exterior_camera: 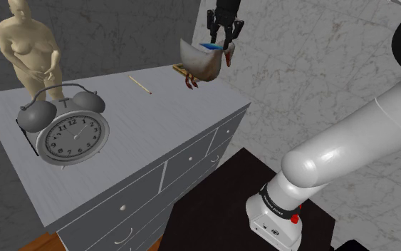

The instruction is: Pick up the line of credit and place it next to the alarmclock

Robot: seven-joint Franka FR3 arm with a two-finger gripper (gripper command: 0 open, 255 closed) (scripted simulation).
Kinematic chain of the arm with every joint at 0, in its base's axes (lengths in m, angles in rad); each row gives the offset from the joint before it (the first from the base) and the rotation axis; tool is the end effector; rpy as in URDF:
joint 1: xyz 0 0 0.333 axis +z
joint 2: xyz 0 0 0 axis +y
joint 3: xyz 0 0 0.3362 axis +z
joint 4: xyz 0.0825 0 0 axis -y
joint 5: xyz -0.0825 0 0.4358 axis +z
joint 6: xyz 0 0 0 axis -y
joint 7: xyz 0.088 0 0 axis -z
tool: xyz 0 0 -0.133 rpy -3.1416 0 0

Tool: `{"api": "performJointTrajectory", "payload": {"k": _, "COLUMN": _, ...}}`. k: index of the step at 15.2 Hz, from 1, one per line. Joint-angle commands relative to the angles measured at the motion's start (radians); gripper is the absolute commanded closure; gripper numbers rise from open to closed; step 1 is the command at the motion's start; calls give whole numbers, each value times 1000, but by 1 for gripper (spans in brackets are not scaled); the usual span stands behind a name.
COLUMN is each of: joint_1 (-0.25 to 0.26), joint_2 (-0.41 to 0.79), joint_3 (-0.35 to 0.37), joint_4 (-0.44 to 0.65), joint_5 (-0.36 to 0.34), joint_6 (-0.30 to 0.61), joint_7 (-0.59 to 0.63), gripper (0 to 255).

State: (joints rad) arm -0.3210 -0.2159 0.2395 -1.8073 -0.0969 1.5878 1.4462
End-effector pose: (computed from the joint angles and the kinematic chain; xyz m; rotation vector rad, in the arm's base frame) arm 0.5333 -0.0447 0.6170 2.1758 -2.0913 0.1290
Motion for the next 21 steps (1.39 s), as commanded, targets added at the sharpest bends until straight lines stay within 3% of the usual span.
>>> {"api": "performJointTrajectory", "payload": {"k": 1, "joint_1": 19, "joint_2": -20, "joint_3": 27, "joint_4": -14, "joint_5": 11, "joint_6": -11, "joint_7": 44, "gripper": 255}}
{"api": "performJointTrajectory", "payload": {"k": 11, "joint_1": 110, "joint_2": -87, "joint_3": 171, "joint_4": -51, "joint_5": 76, "joint_6": -57, "joint_7": 265, "gripper": 255}}
{"api": "performJointTrajectory", "payload": {"k": 21, "joint_1": 191, "joint_2": -41, "joint_3": 348, "joint_4": 26, "joint_5": 115, "joint_6": -104, "joint_7": 522, "gripper": 255}}
